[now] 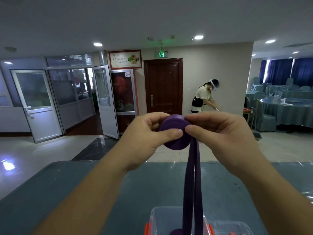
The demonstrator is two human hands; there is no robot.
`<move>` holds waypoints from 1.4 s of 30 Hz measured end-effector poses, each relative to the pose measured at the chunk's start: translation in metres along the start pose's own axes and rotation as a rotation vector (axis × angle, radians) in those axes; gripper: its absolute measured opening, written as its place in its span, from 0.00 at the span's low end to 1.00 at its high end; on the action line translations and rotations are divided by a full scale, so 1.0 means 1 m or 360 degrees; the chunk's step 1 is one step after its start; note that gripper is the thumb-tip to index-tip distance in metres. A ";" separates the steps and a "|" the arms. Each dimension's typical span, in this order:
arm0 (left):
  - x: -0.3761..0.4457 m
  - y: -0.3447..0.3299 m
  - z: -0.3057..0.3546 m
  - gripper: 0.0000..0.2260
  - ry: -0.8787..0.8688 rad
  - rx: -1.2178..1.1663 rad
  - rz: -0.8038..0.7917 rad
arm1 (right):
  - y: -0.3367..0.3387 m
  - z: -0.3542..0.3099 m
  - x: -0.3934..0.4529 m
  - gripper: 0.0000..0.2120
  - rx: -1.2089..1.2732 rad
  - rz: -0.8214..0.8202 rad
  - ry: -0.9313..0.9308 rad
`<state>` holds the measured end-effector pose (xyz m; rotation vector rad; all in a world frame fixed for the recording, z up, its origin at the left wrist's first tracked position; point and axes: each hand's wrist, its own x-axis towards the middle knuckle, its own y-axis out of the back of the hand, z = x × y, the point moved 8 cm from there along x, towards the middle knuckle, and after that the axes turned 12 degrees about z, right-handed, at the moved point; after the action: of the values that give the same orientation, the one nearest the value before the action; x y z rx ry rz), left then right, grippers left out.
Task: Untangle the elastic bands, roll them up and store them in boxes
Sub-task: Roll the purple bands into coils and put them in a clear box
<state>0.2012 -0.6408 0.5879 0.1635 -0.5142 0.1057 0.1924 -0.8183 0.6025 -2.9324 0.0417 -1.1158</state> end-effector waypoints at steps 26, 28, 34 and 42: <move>-0.002 -0.001 -0.004 0.18 0.0125 -0.0286 0.0025 | 0.011 -0.005 0.000 0.15 0.0087 0.0008 0.0055; -0.004 -0.002 -0.007 0.18 0.0148 -0.0258 -0.0006 | 0.011 -0.005 0.000 0.14 0.0064 -0.0017 0.0037; -0.001 0.004 0.001 0.15 0.0052 0.0006 -0.0022 | 0.007 -0.001 0.001 0.13 0.0070 0.0032 0.0035; 0.000 0.001 -0.007 0.19 0.0094 -0.0032 -0.0070 | 0.001 0.003 0.002 0.14 0.0007 -0.0067 -0.0033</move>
<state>0.2045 -0.6380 0.5822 0.1513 -0.4521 0.0624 0.1963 -0.8190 0.6016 -2.9540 -0.0222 -1.0890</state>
